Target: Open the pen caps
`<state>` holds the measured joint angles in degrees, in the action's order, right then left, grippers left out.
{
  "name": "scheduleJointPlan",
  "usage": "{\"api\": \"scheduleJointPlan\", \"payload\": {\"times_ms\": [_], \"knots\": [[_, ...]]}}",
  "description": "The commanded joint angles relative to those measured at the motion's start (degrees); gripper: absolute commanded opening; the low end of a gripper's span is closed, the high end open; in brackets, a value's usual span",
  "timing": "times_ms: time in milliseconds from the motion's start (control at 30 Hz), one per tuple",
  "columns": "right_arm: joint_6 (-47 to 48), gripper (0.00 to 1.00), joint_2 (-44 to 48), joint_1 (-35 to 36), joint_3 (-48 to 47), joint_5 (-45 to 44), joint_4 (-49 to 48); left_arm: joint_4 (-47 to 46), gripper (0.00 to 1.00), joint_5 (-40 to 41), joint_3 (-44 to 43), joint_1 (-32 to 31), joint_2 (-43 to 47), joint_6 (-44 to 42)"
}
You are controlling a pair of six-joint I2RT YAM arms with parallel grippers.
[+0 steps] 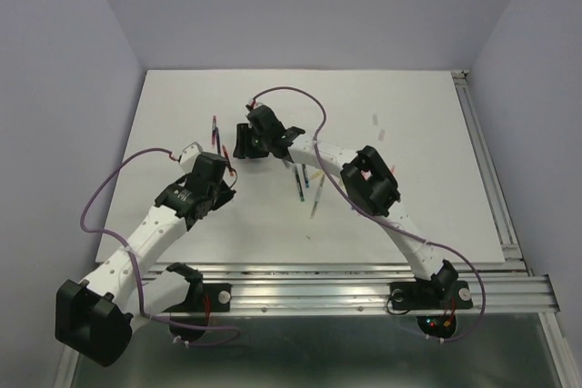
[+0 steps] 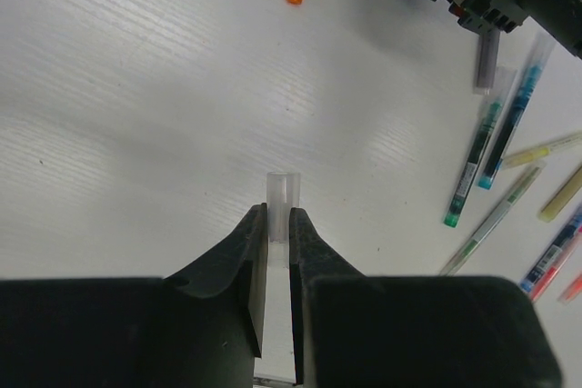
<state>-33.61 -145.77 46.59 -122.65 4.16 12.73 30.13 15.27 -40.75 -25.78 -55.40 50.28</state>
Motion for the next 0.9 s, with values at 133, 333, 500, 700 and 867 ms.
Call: {"api": "scheduleJointPlan", "payload": {"times_ms": [133, 333, 500, 700, 867], "knots": [[4.59, 0.57, 23.93, 0.52, 25.06, -1.27, -8.15, -0.33, 0.0, -0.58, -0.64, -0.15, 1.61, -0.27], [3.55, 0.79, 44.06, 0.43, 47.74, -9.33, -9.66, -3.14, 0.0, -3.4, -2.14, -0.93, 0.12, -1.5], [-9.8, 1.0, 64.45, -2.72, 67.07, -25.33, -1.68, -9.47, 0.0, -3.06, -7.49, -6.29, -6.28, -1.06], [-19.12, 1.0, 83.69, -9.41, 76.59, -38.94, 14.46, -11.84, 0.0, -0.06, -26.28, -13.85, -28.95, -4.13], [-23.97, 1.0, 92.06, -10.38, 79.41, -53.37, 21.98, -14.92, 0.0, -0.32, -48.77, -16.75, -51.18, -10.8]]}}
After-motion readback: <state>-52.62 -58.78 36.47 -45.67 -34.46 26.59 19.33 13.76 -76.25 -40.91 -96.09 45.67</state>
